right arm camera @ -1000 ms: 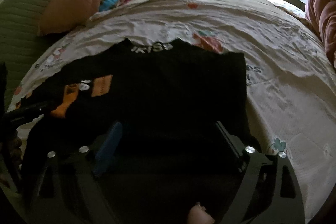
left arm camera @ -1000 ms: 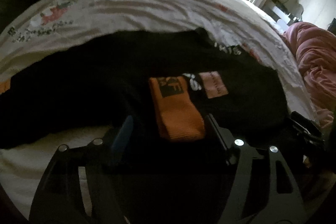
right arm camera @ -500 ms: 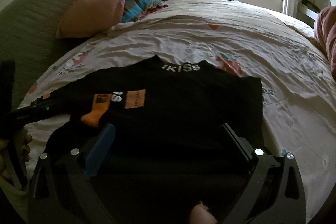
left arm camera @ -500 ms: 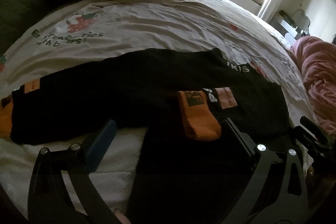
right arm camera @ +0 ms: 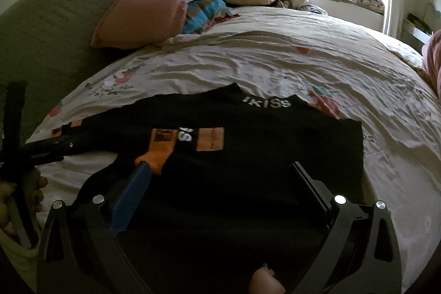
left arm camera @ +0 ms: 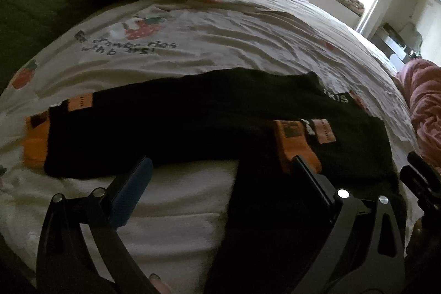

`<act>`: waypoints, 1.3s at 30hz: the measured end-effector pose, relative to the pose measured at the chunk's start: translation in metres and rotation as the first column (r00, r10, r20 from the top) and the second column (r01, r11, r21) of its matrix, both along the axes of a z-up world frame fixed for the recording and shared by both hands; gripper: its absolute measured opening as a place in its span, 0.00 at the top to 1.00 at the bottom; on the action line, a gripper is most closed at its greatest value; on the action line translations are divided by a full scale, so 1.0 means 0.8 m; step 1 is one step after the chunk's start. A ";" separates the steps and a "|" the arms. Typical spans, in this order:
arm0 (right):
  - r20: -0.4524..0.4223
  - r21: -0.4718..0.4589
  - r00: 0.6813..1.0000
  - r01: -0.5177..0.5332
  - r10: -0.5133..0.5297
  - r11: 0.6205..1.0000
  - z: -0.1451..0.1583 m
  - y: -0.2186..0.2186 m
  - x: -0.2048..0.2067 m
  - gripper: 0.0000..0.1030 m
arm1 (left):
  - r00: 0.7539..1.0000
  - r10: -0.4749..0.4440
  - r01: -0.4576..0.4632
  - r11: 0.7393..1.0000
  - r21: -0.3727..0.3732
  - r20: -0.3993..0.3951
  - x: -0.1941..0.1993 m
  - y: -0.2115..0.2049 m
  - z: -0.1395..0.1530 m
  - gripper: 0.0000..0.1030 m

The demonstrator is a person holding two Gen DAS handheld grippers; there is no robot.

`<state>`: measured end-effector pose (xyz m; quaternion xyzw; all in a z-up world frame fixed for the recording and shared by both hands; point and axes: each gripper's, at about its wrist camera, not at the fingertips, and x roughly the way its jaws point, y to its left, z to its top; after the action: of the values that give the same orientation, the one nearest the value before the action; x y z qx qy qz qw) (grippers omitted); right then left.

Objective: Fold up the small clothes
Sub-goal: 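Move the left tool to the orange cuff of the other sleeve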

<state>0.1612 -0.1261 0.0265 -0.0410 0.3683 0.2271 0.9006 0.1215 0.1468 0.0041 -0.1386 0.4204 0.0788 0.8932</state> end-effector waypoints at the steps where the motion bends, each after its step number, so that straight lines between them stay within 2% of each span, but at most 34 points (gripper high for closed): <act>1: 0.001 0.001 1.000 -0.006 0.006 1.000 0.001 0.003 -0.001 0.04 | 1.000 0.006 -0.006 1.000 0.003 0.000 -0.002 0.003 0.000 0.09; 13: 0.020 0.010 0.996 -0.086 0.086 0.996 0.016 0.064 -0.006 0.04 | 0.995 0.095 -0.095 0.995 0.019 0.012 -0.028 0.048 0.003 0.09; 20: 0.026 0.006 0.991 -0.134 0.134 0.991 0.022 0.103 -0.008 0.04 | 0.988 0.153 -0.152 0.988 -0.037 0.019 -0.040 0.082 0.001 0.09; 23: 0.022 0.008 0.989 -0.150 0.149 0.989 0.023 0.118 -0.007 0.04 | 0.984 0.177 -0.177 0.984 -0.038 0.013 -0.043 0.095 -0.002 0.09; 33: 0.021 0.002 0.976 -0.216 0.216 0.976 0.024 0.168 -0.011 0.04 | 0.964 0.264 -0.264 0.961 -0.083 -0.002 -0.056 0.139 -0.012 0.09; 39: 0.011 -0.007 0.964 -0.264 0.264 0.964 0.019 0.200 -0.012 0.04 | 0.945 0.327 -0.327 0.939 -0.108 -0.021 -0.064 0.167 -0.022 0.09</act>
<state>0.1515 0.0342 0.0416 -0.0934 0.3547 0.3439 0.8644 0.0707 0.2801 -0.0139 -0.2553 0.3965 0.2029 0.8582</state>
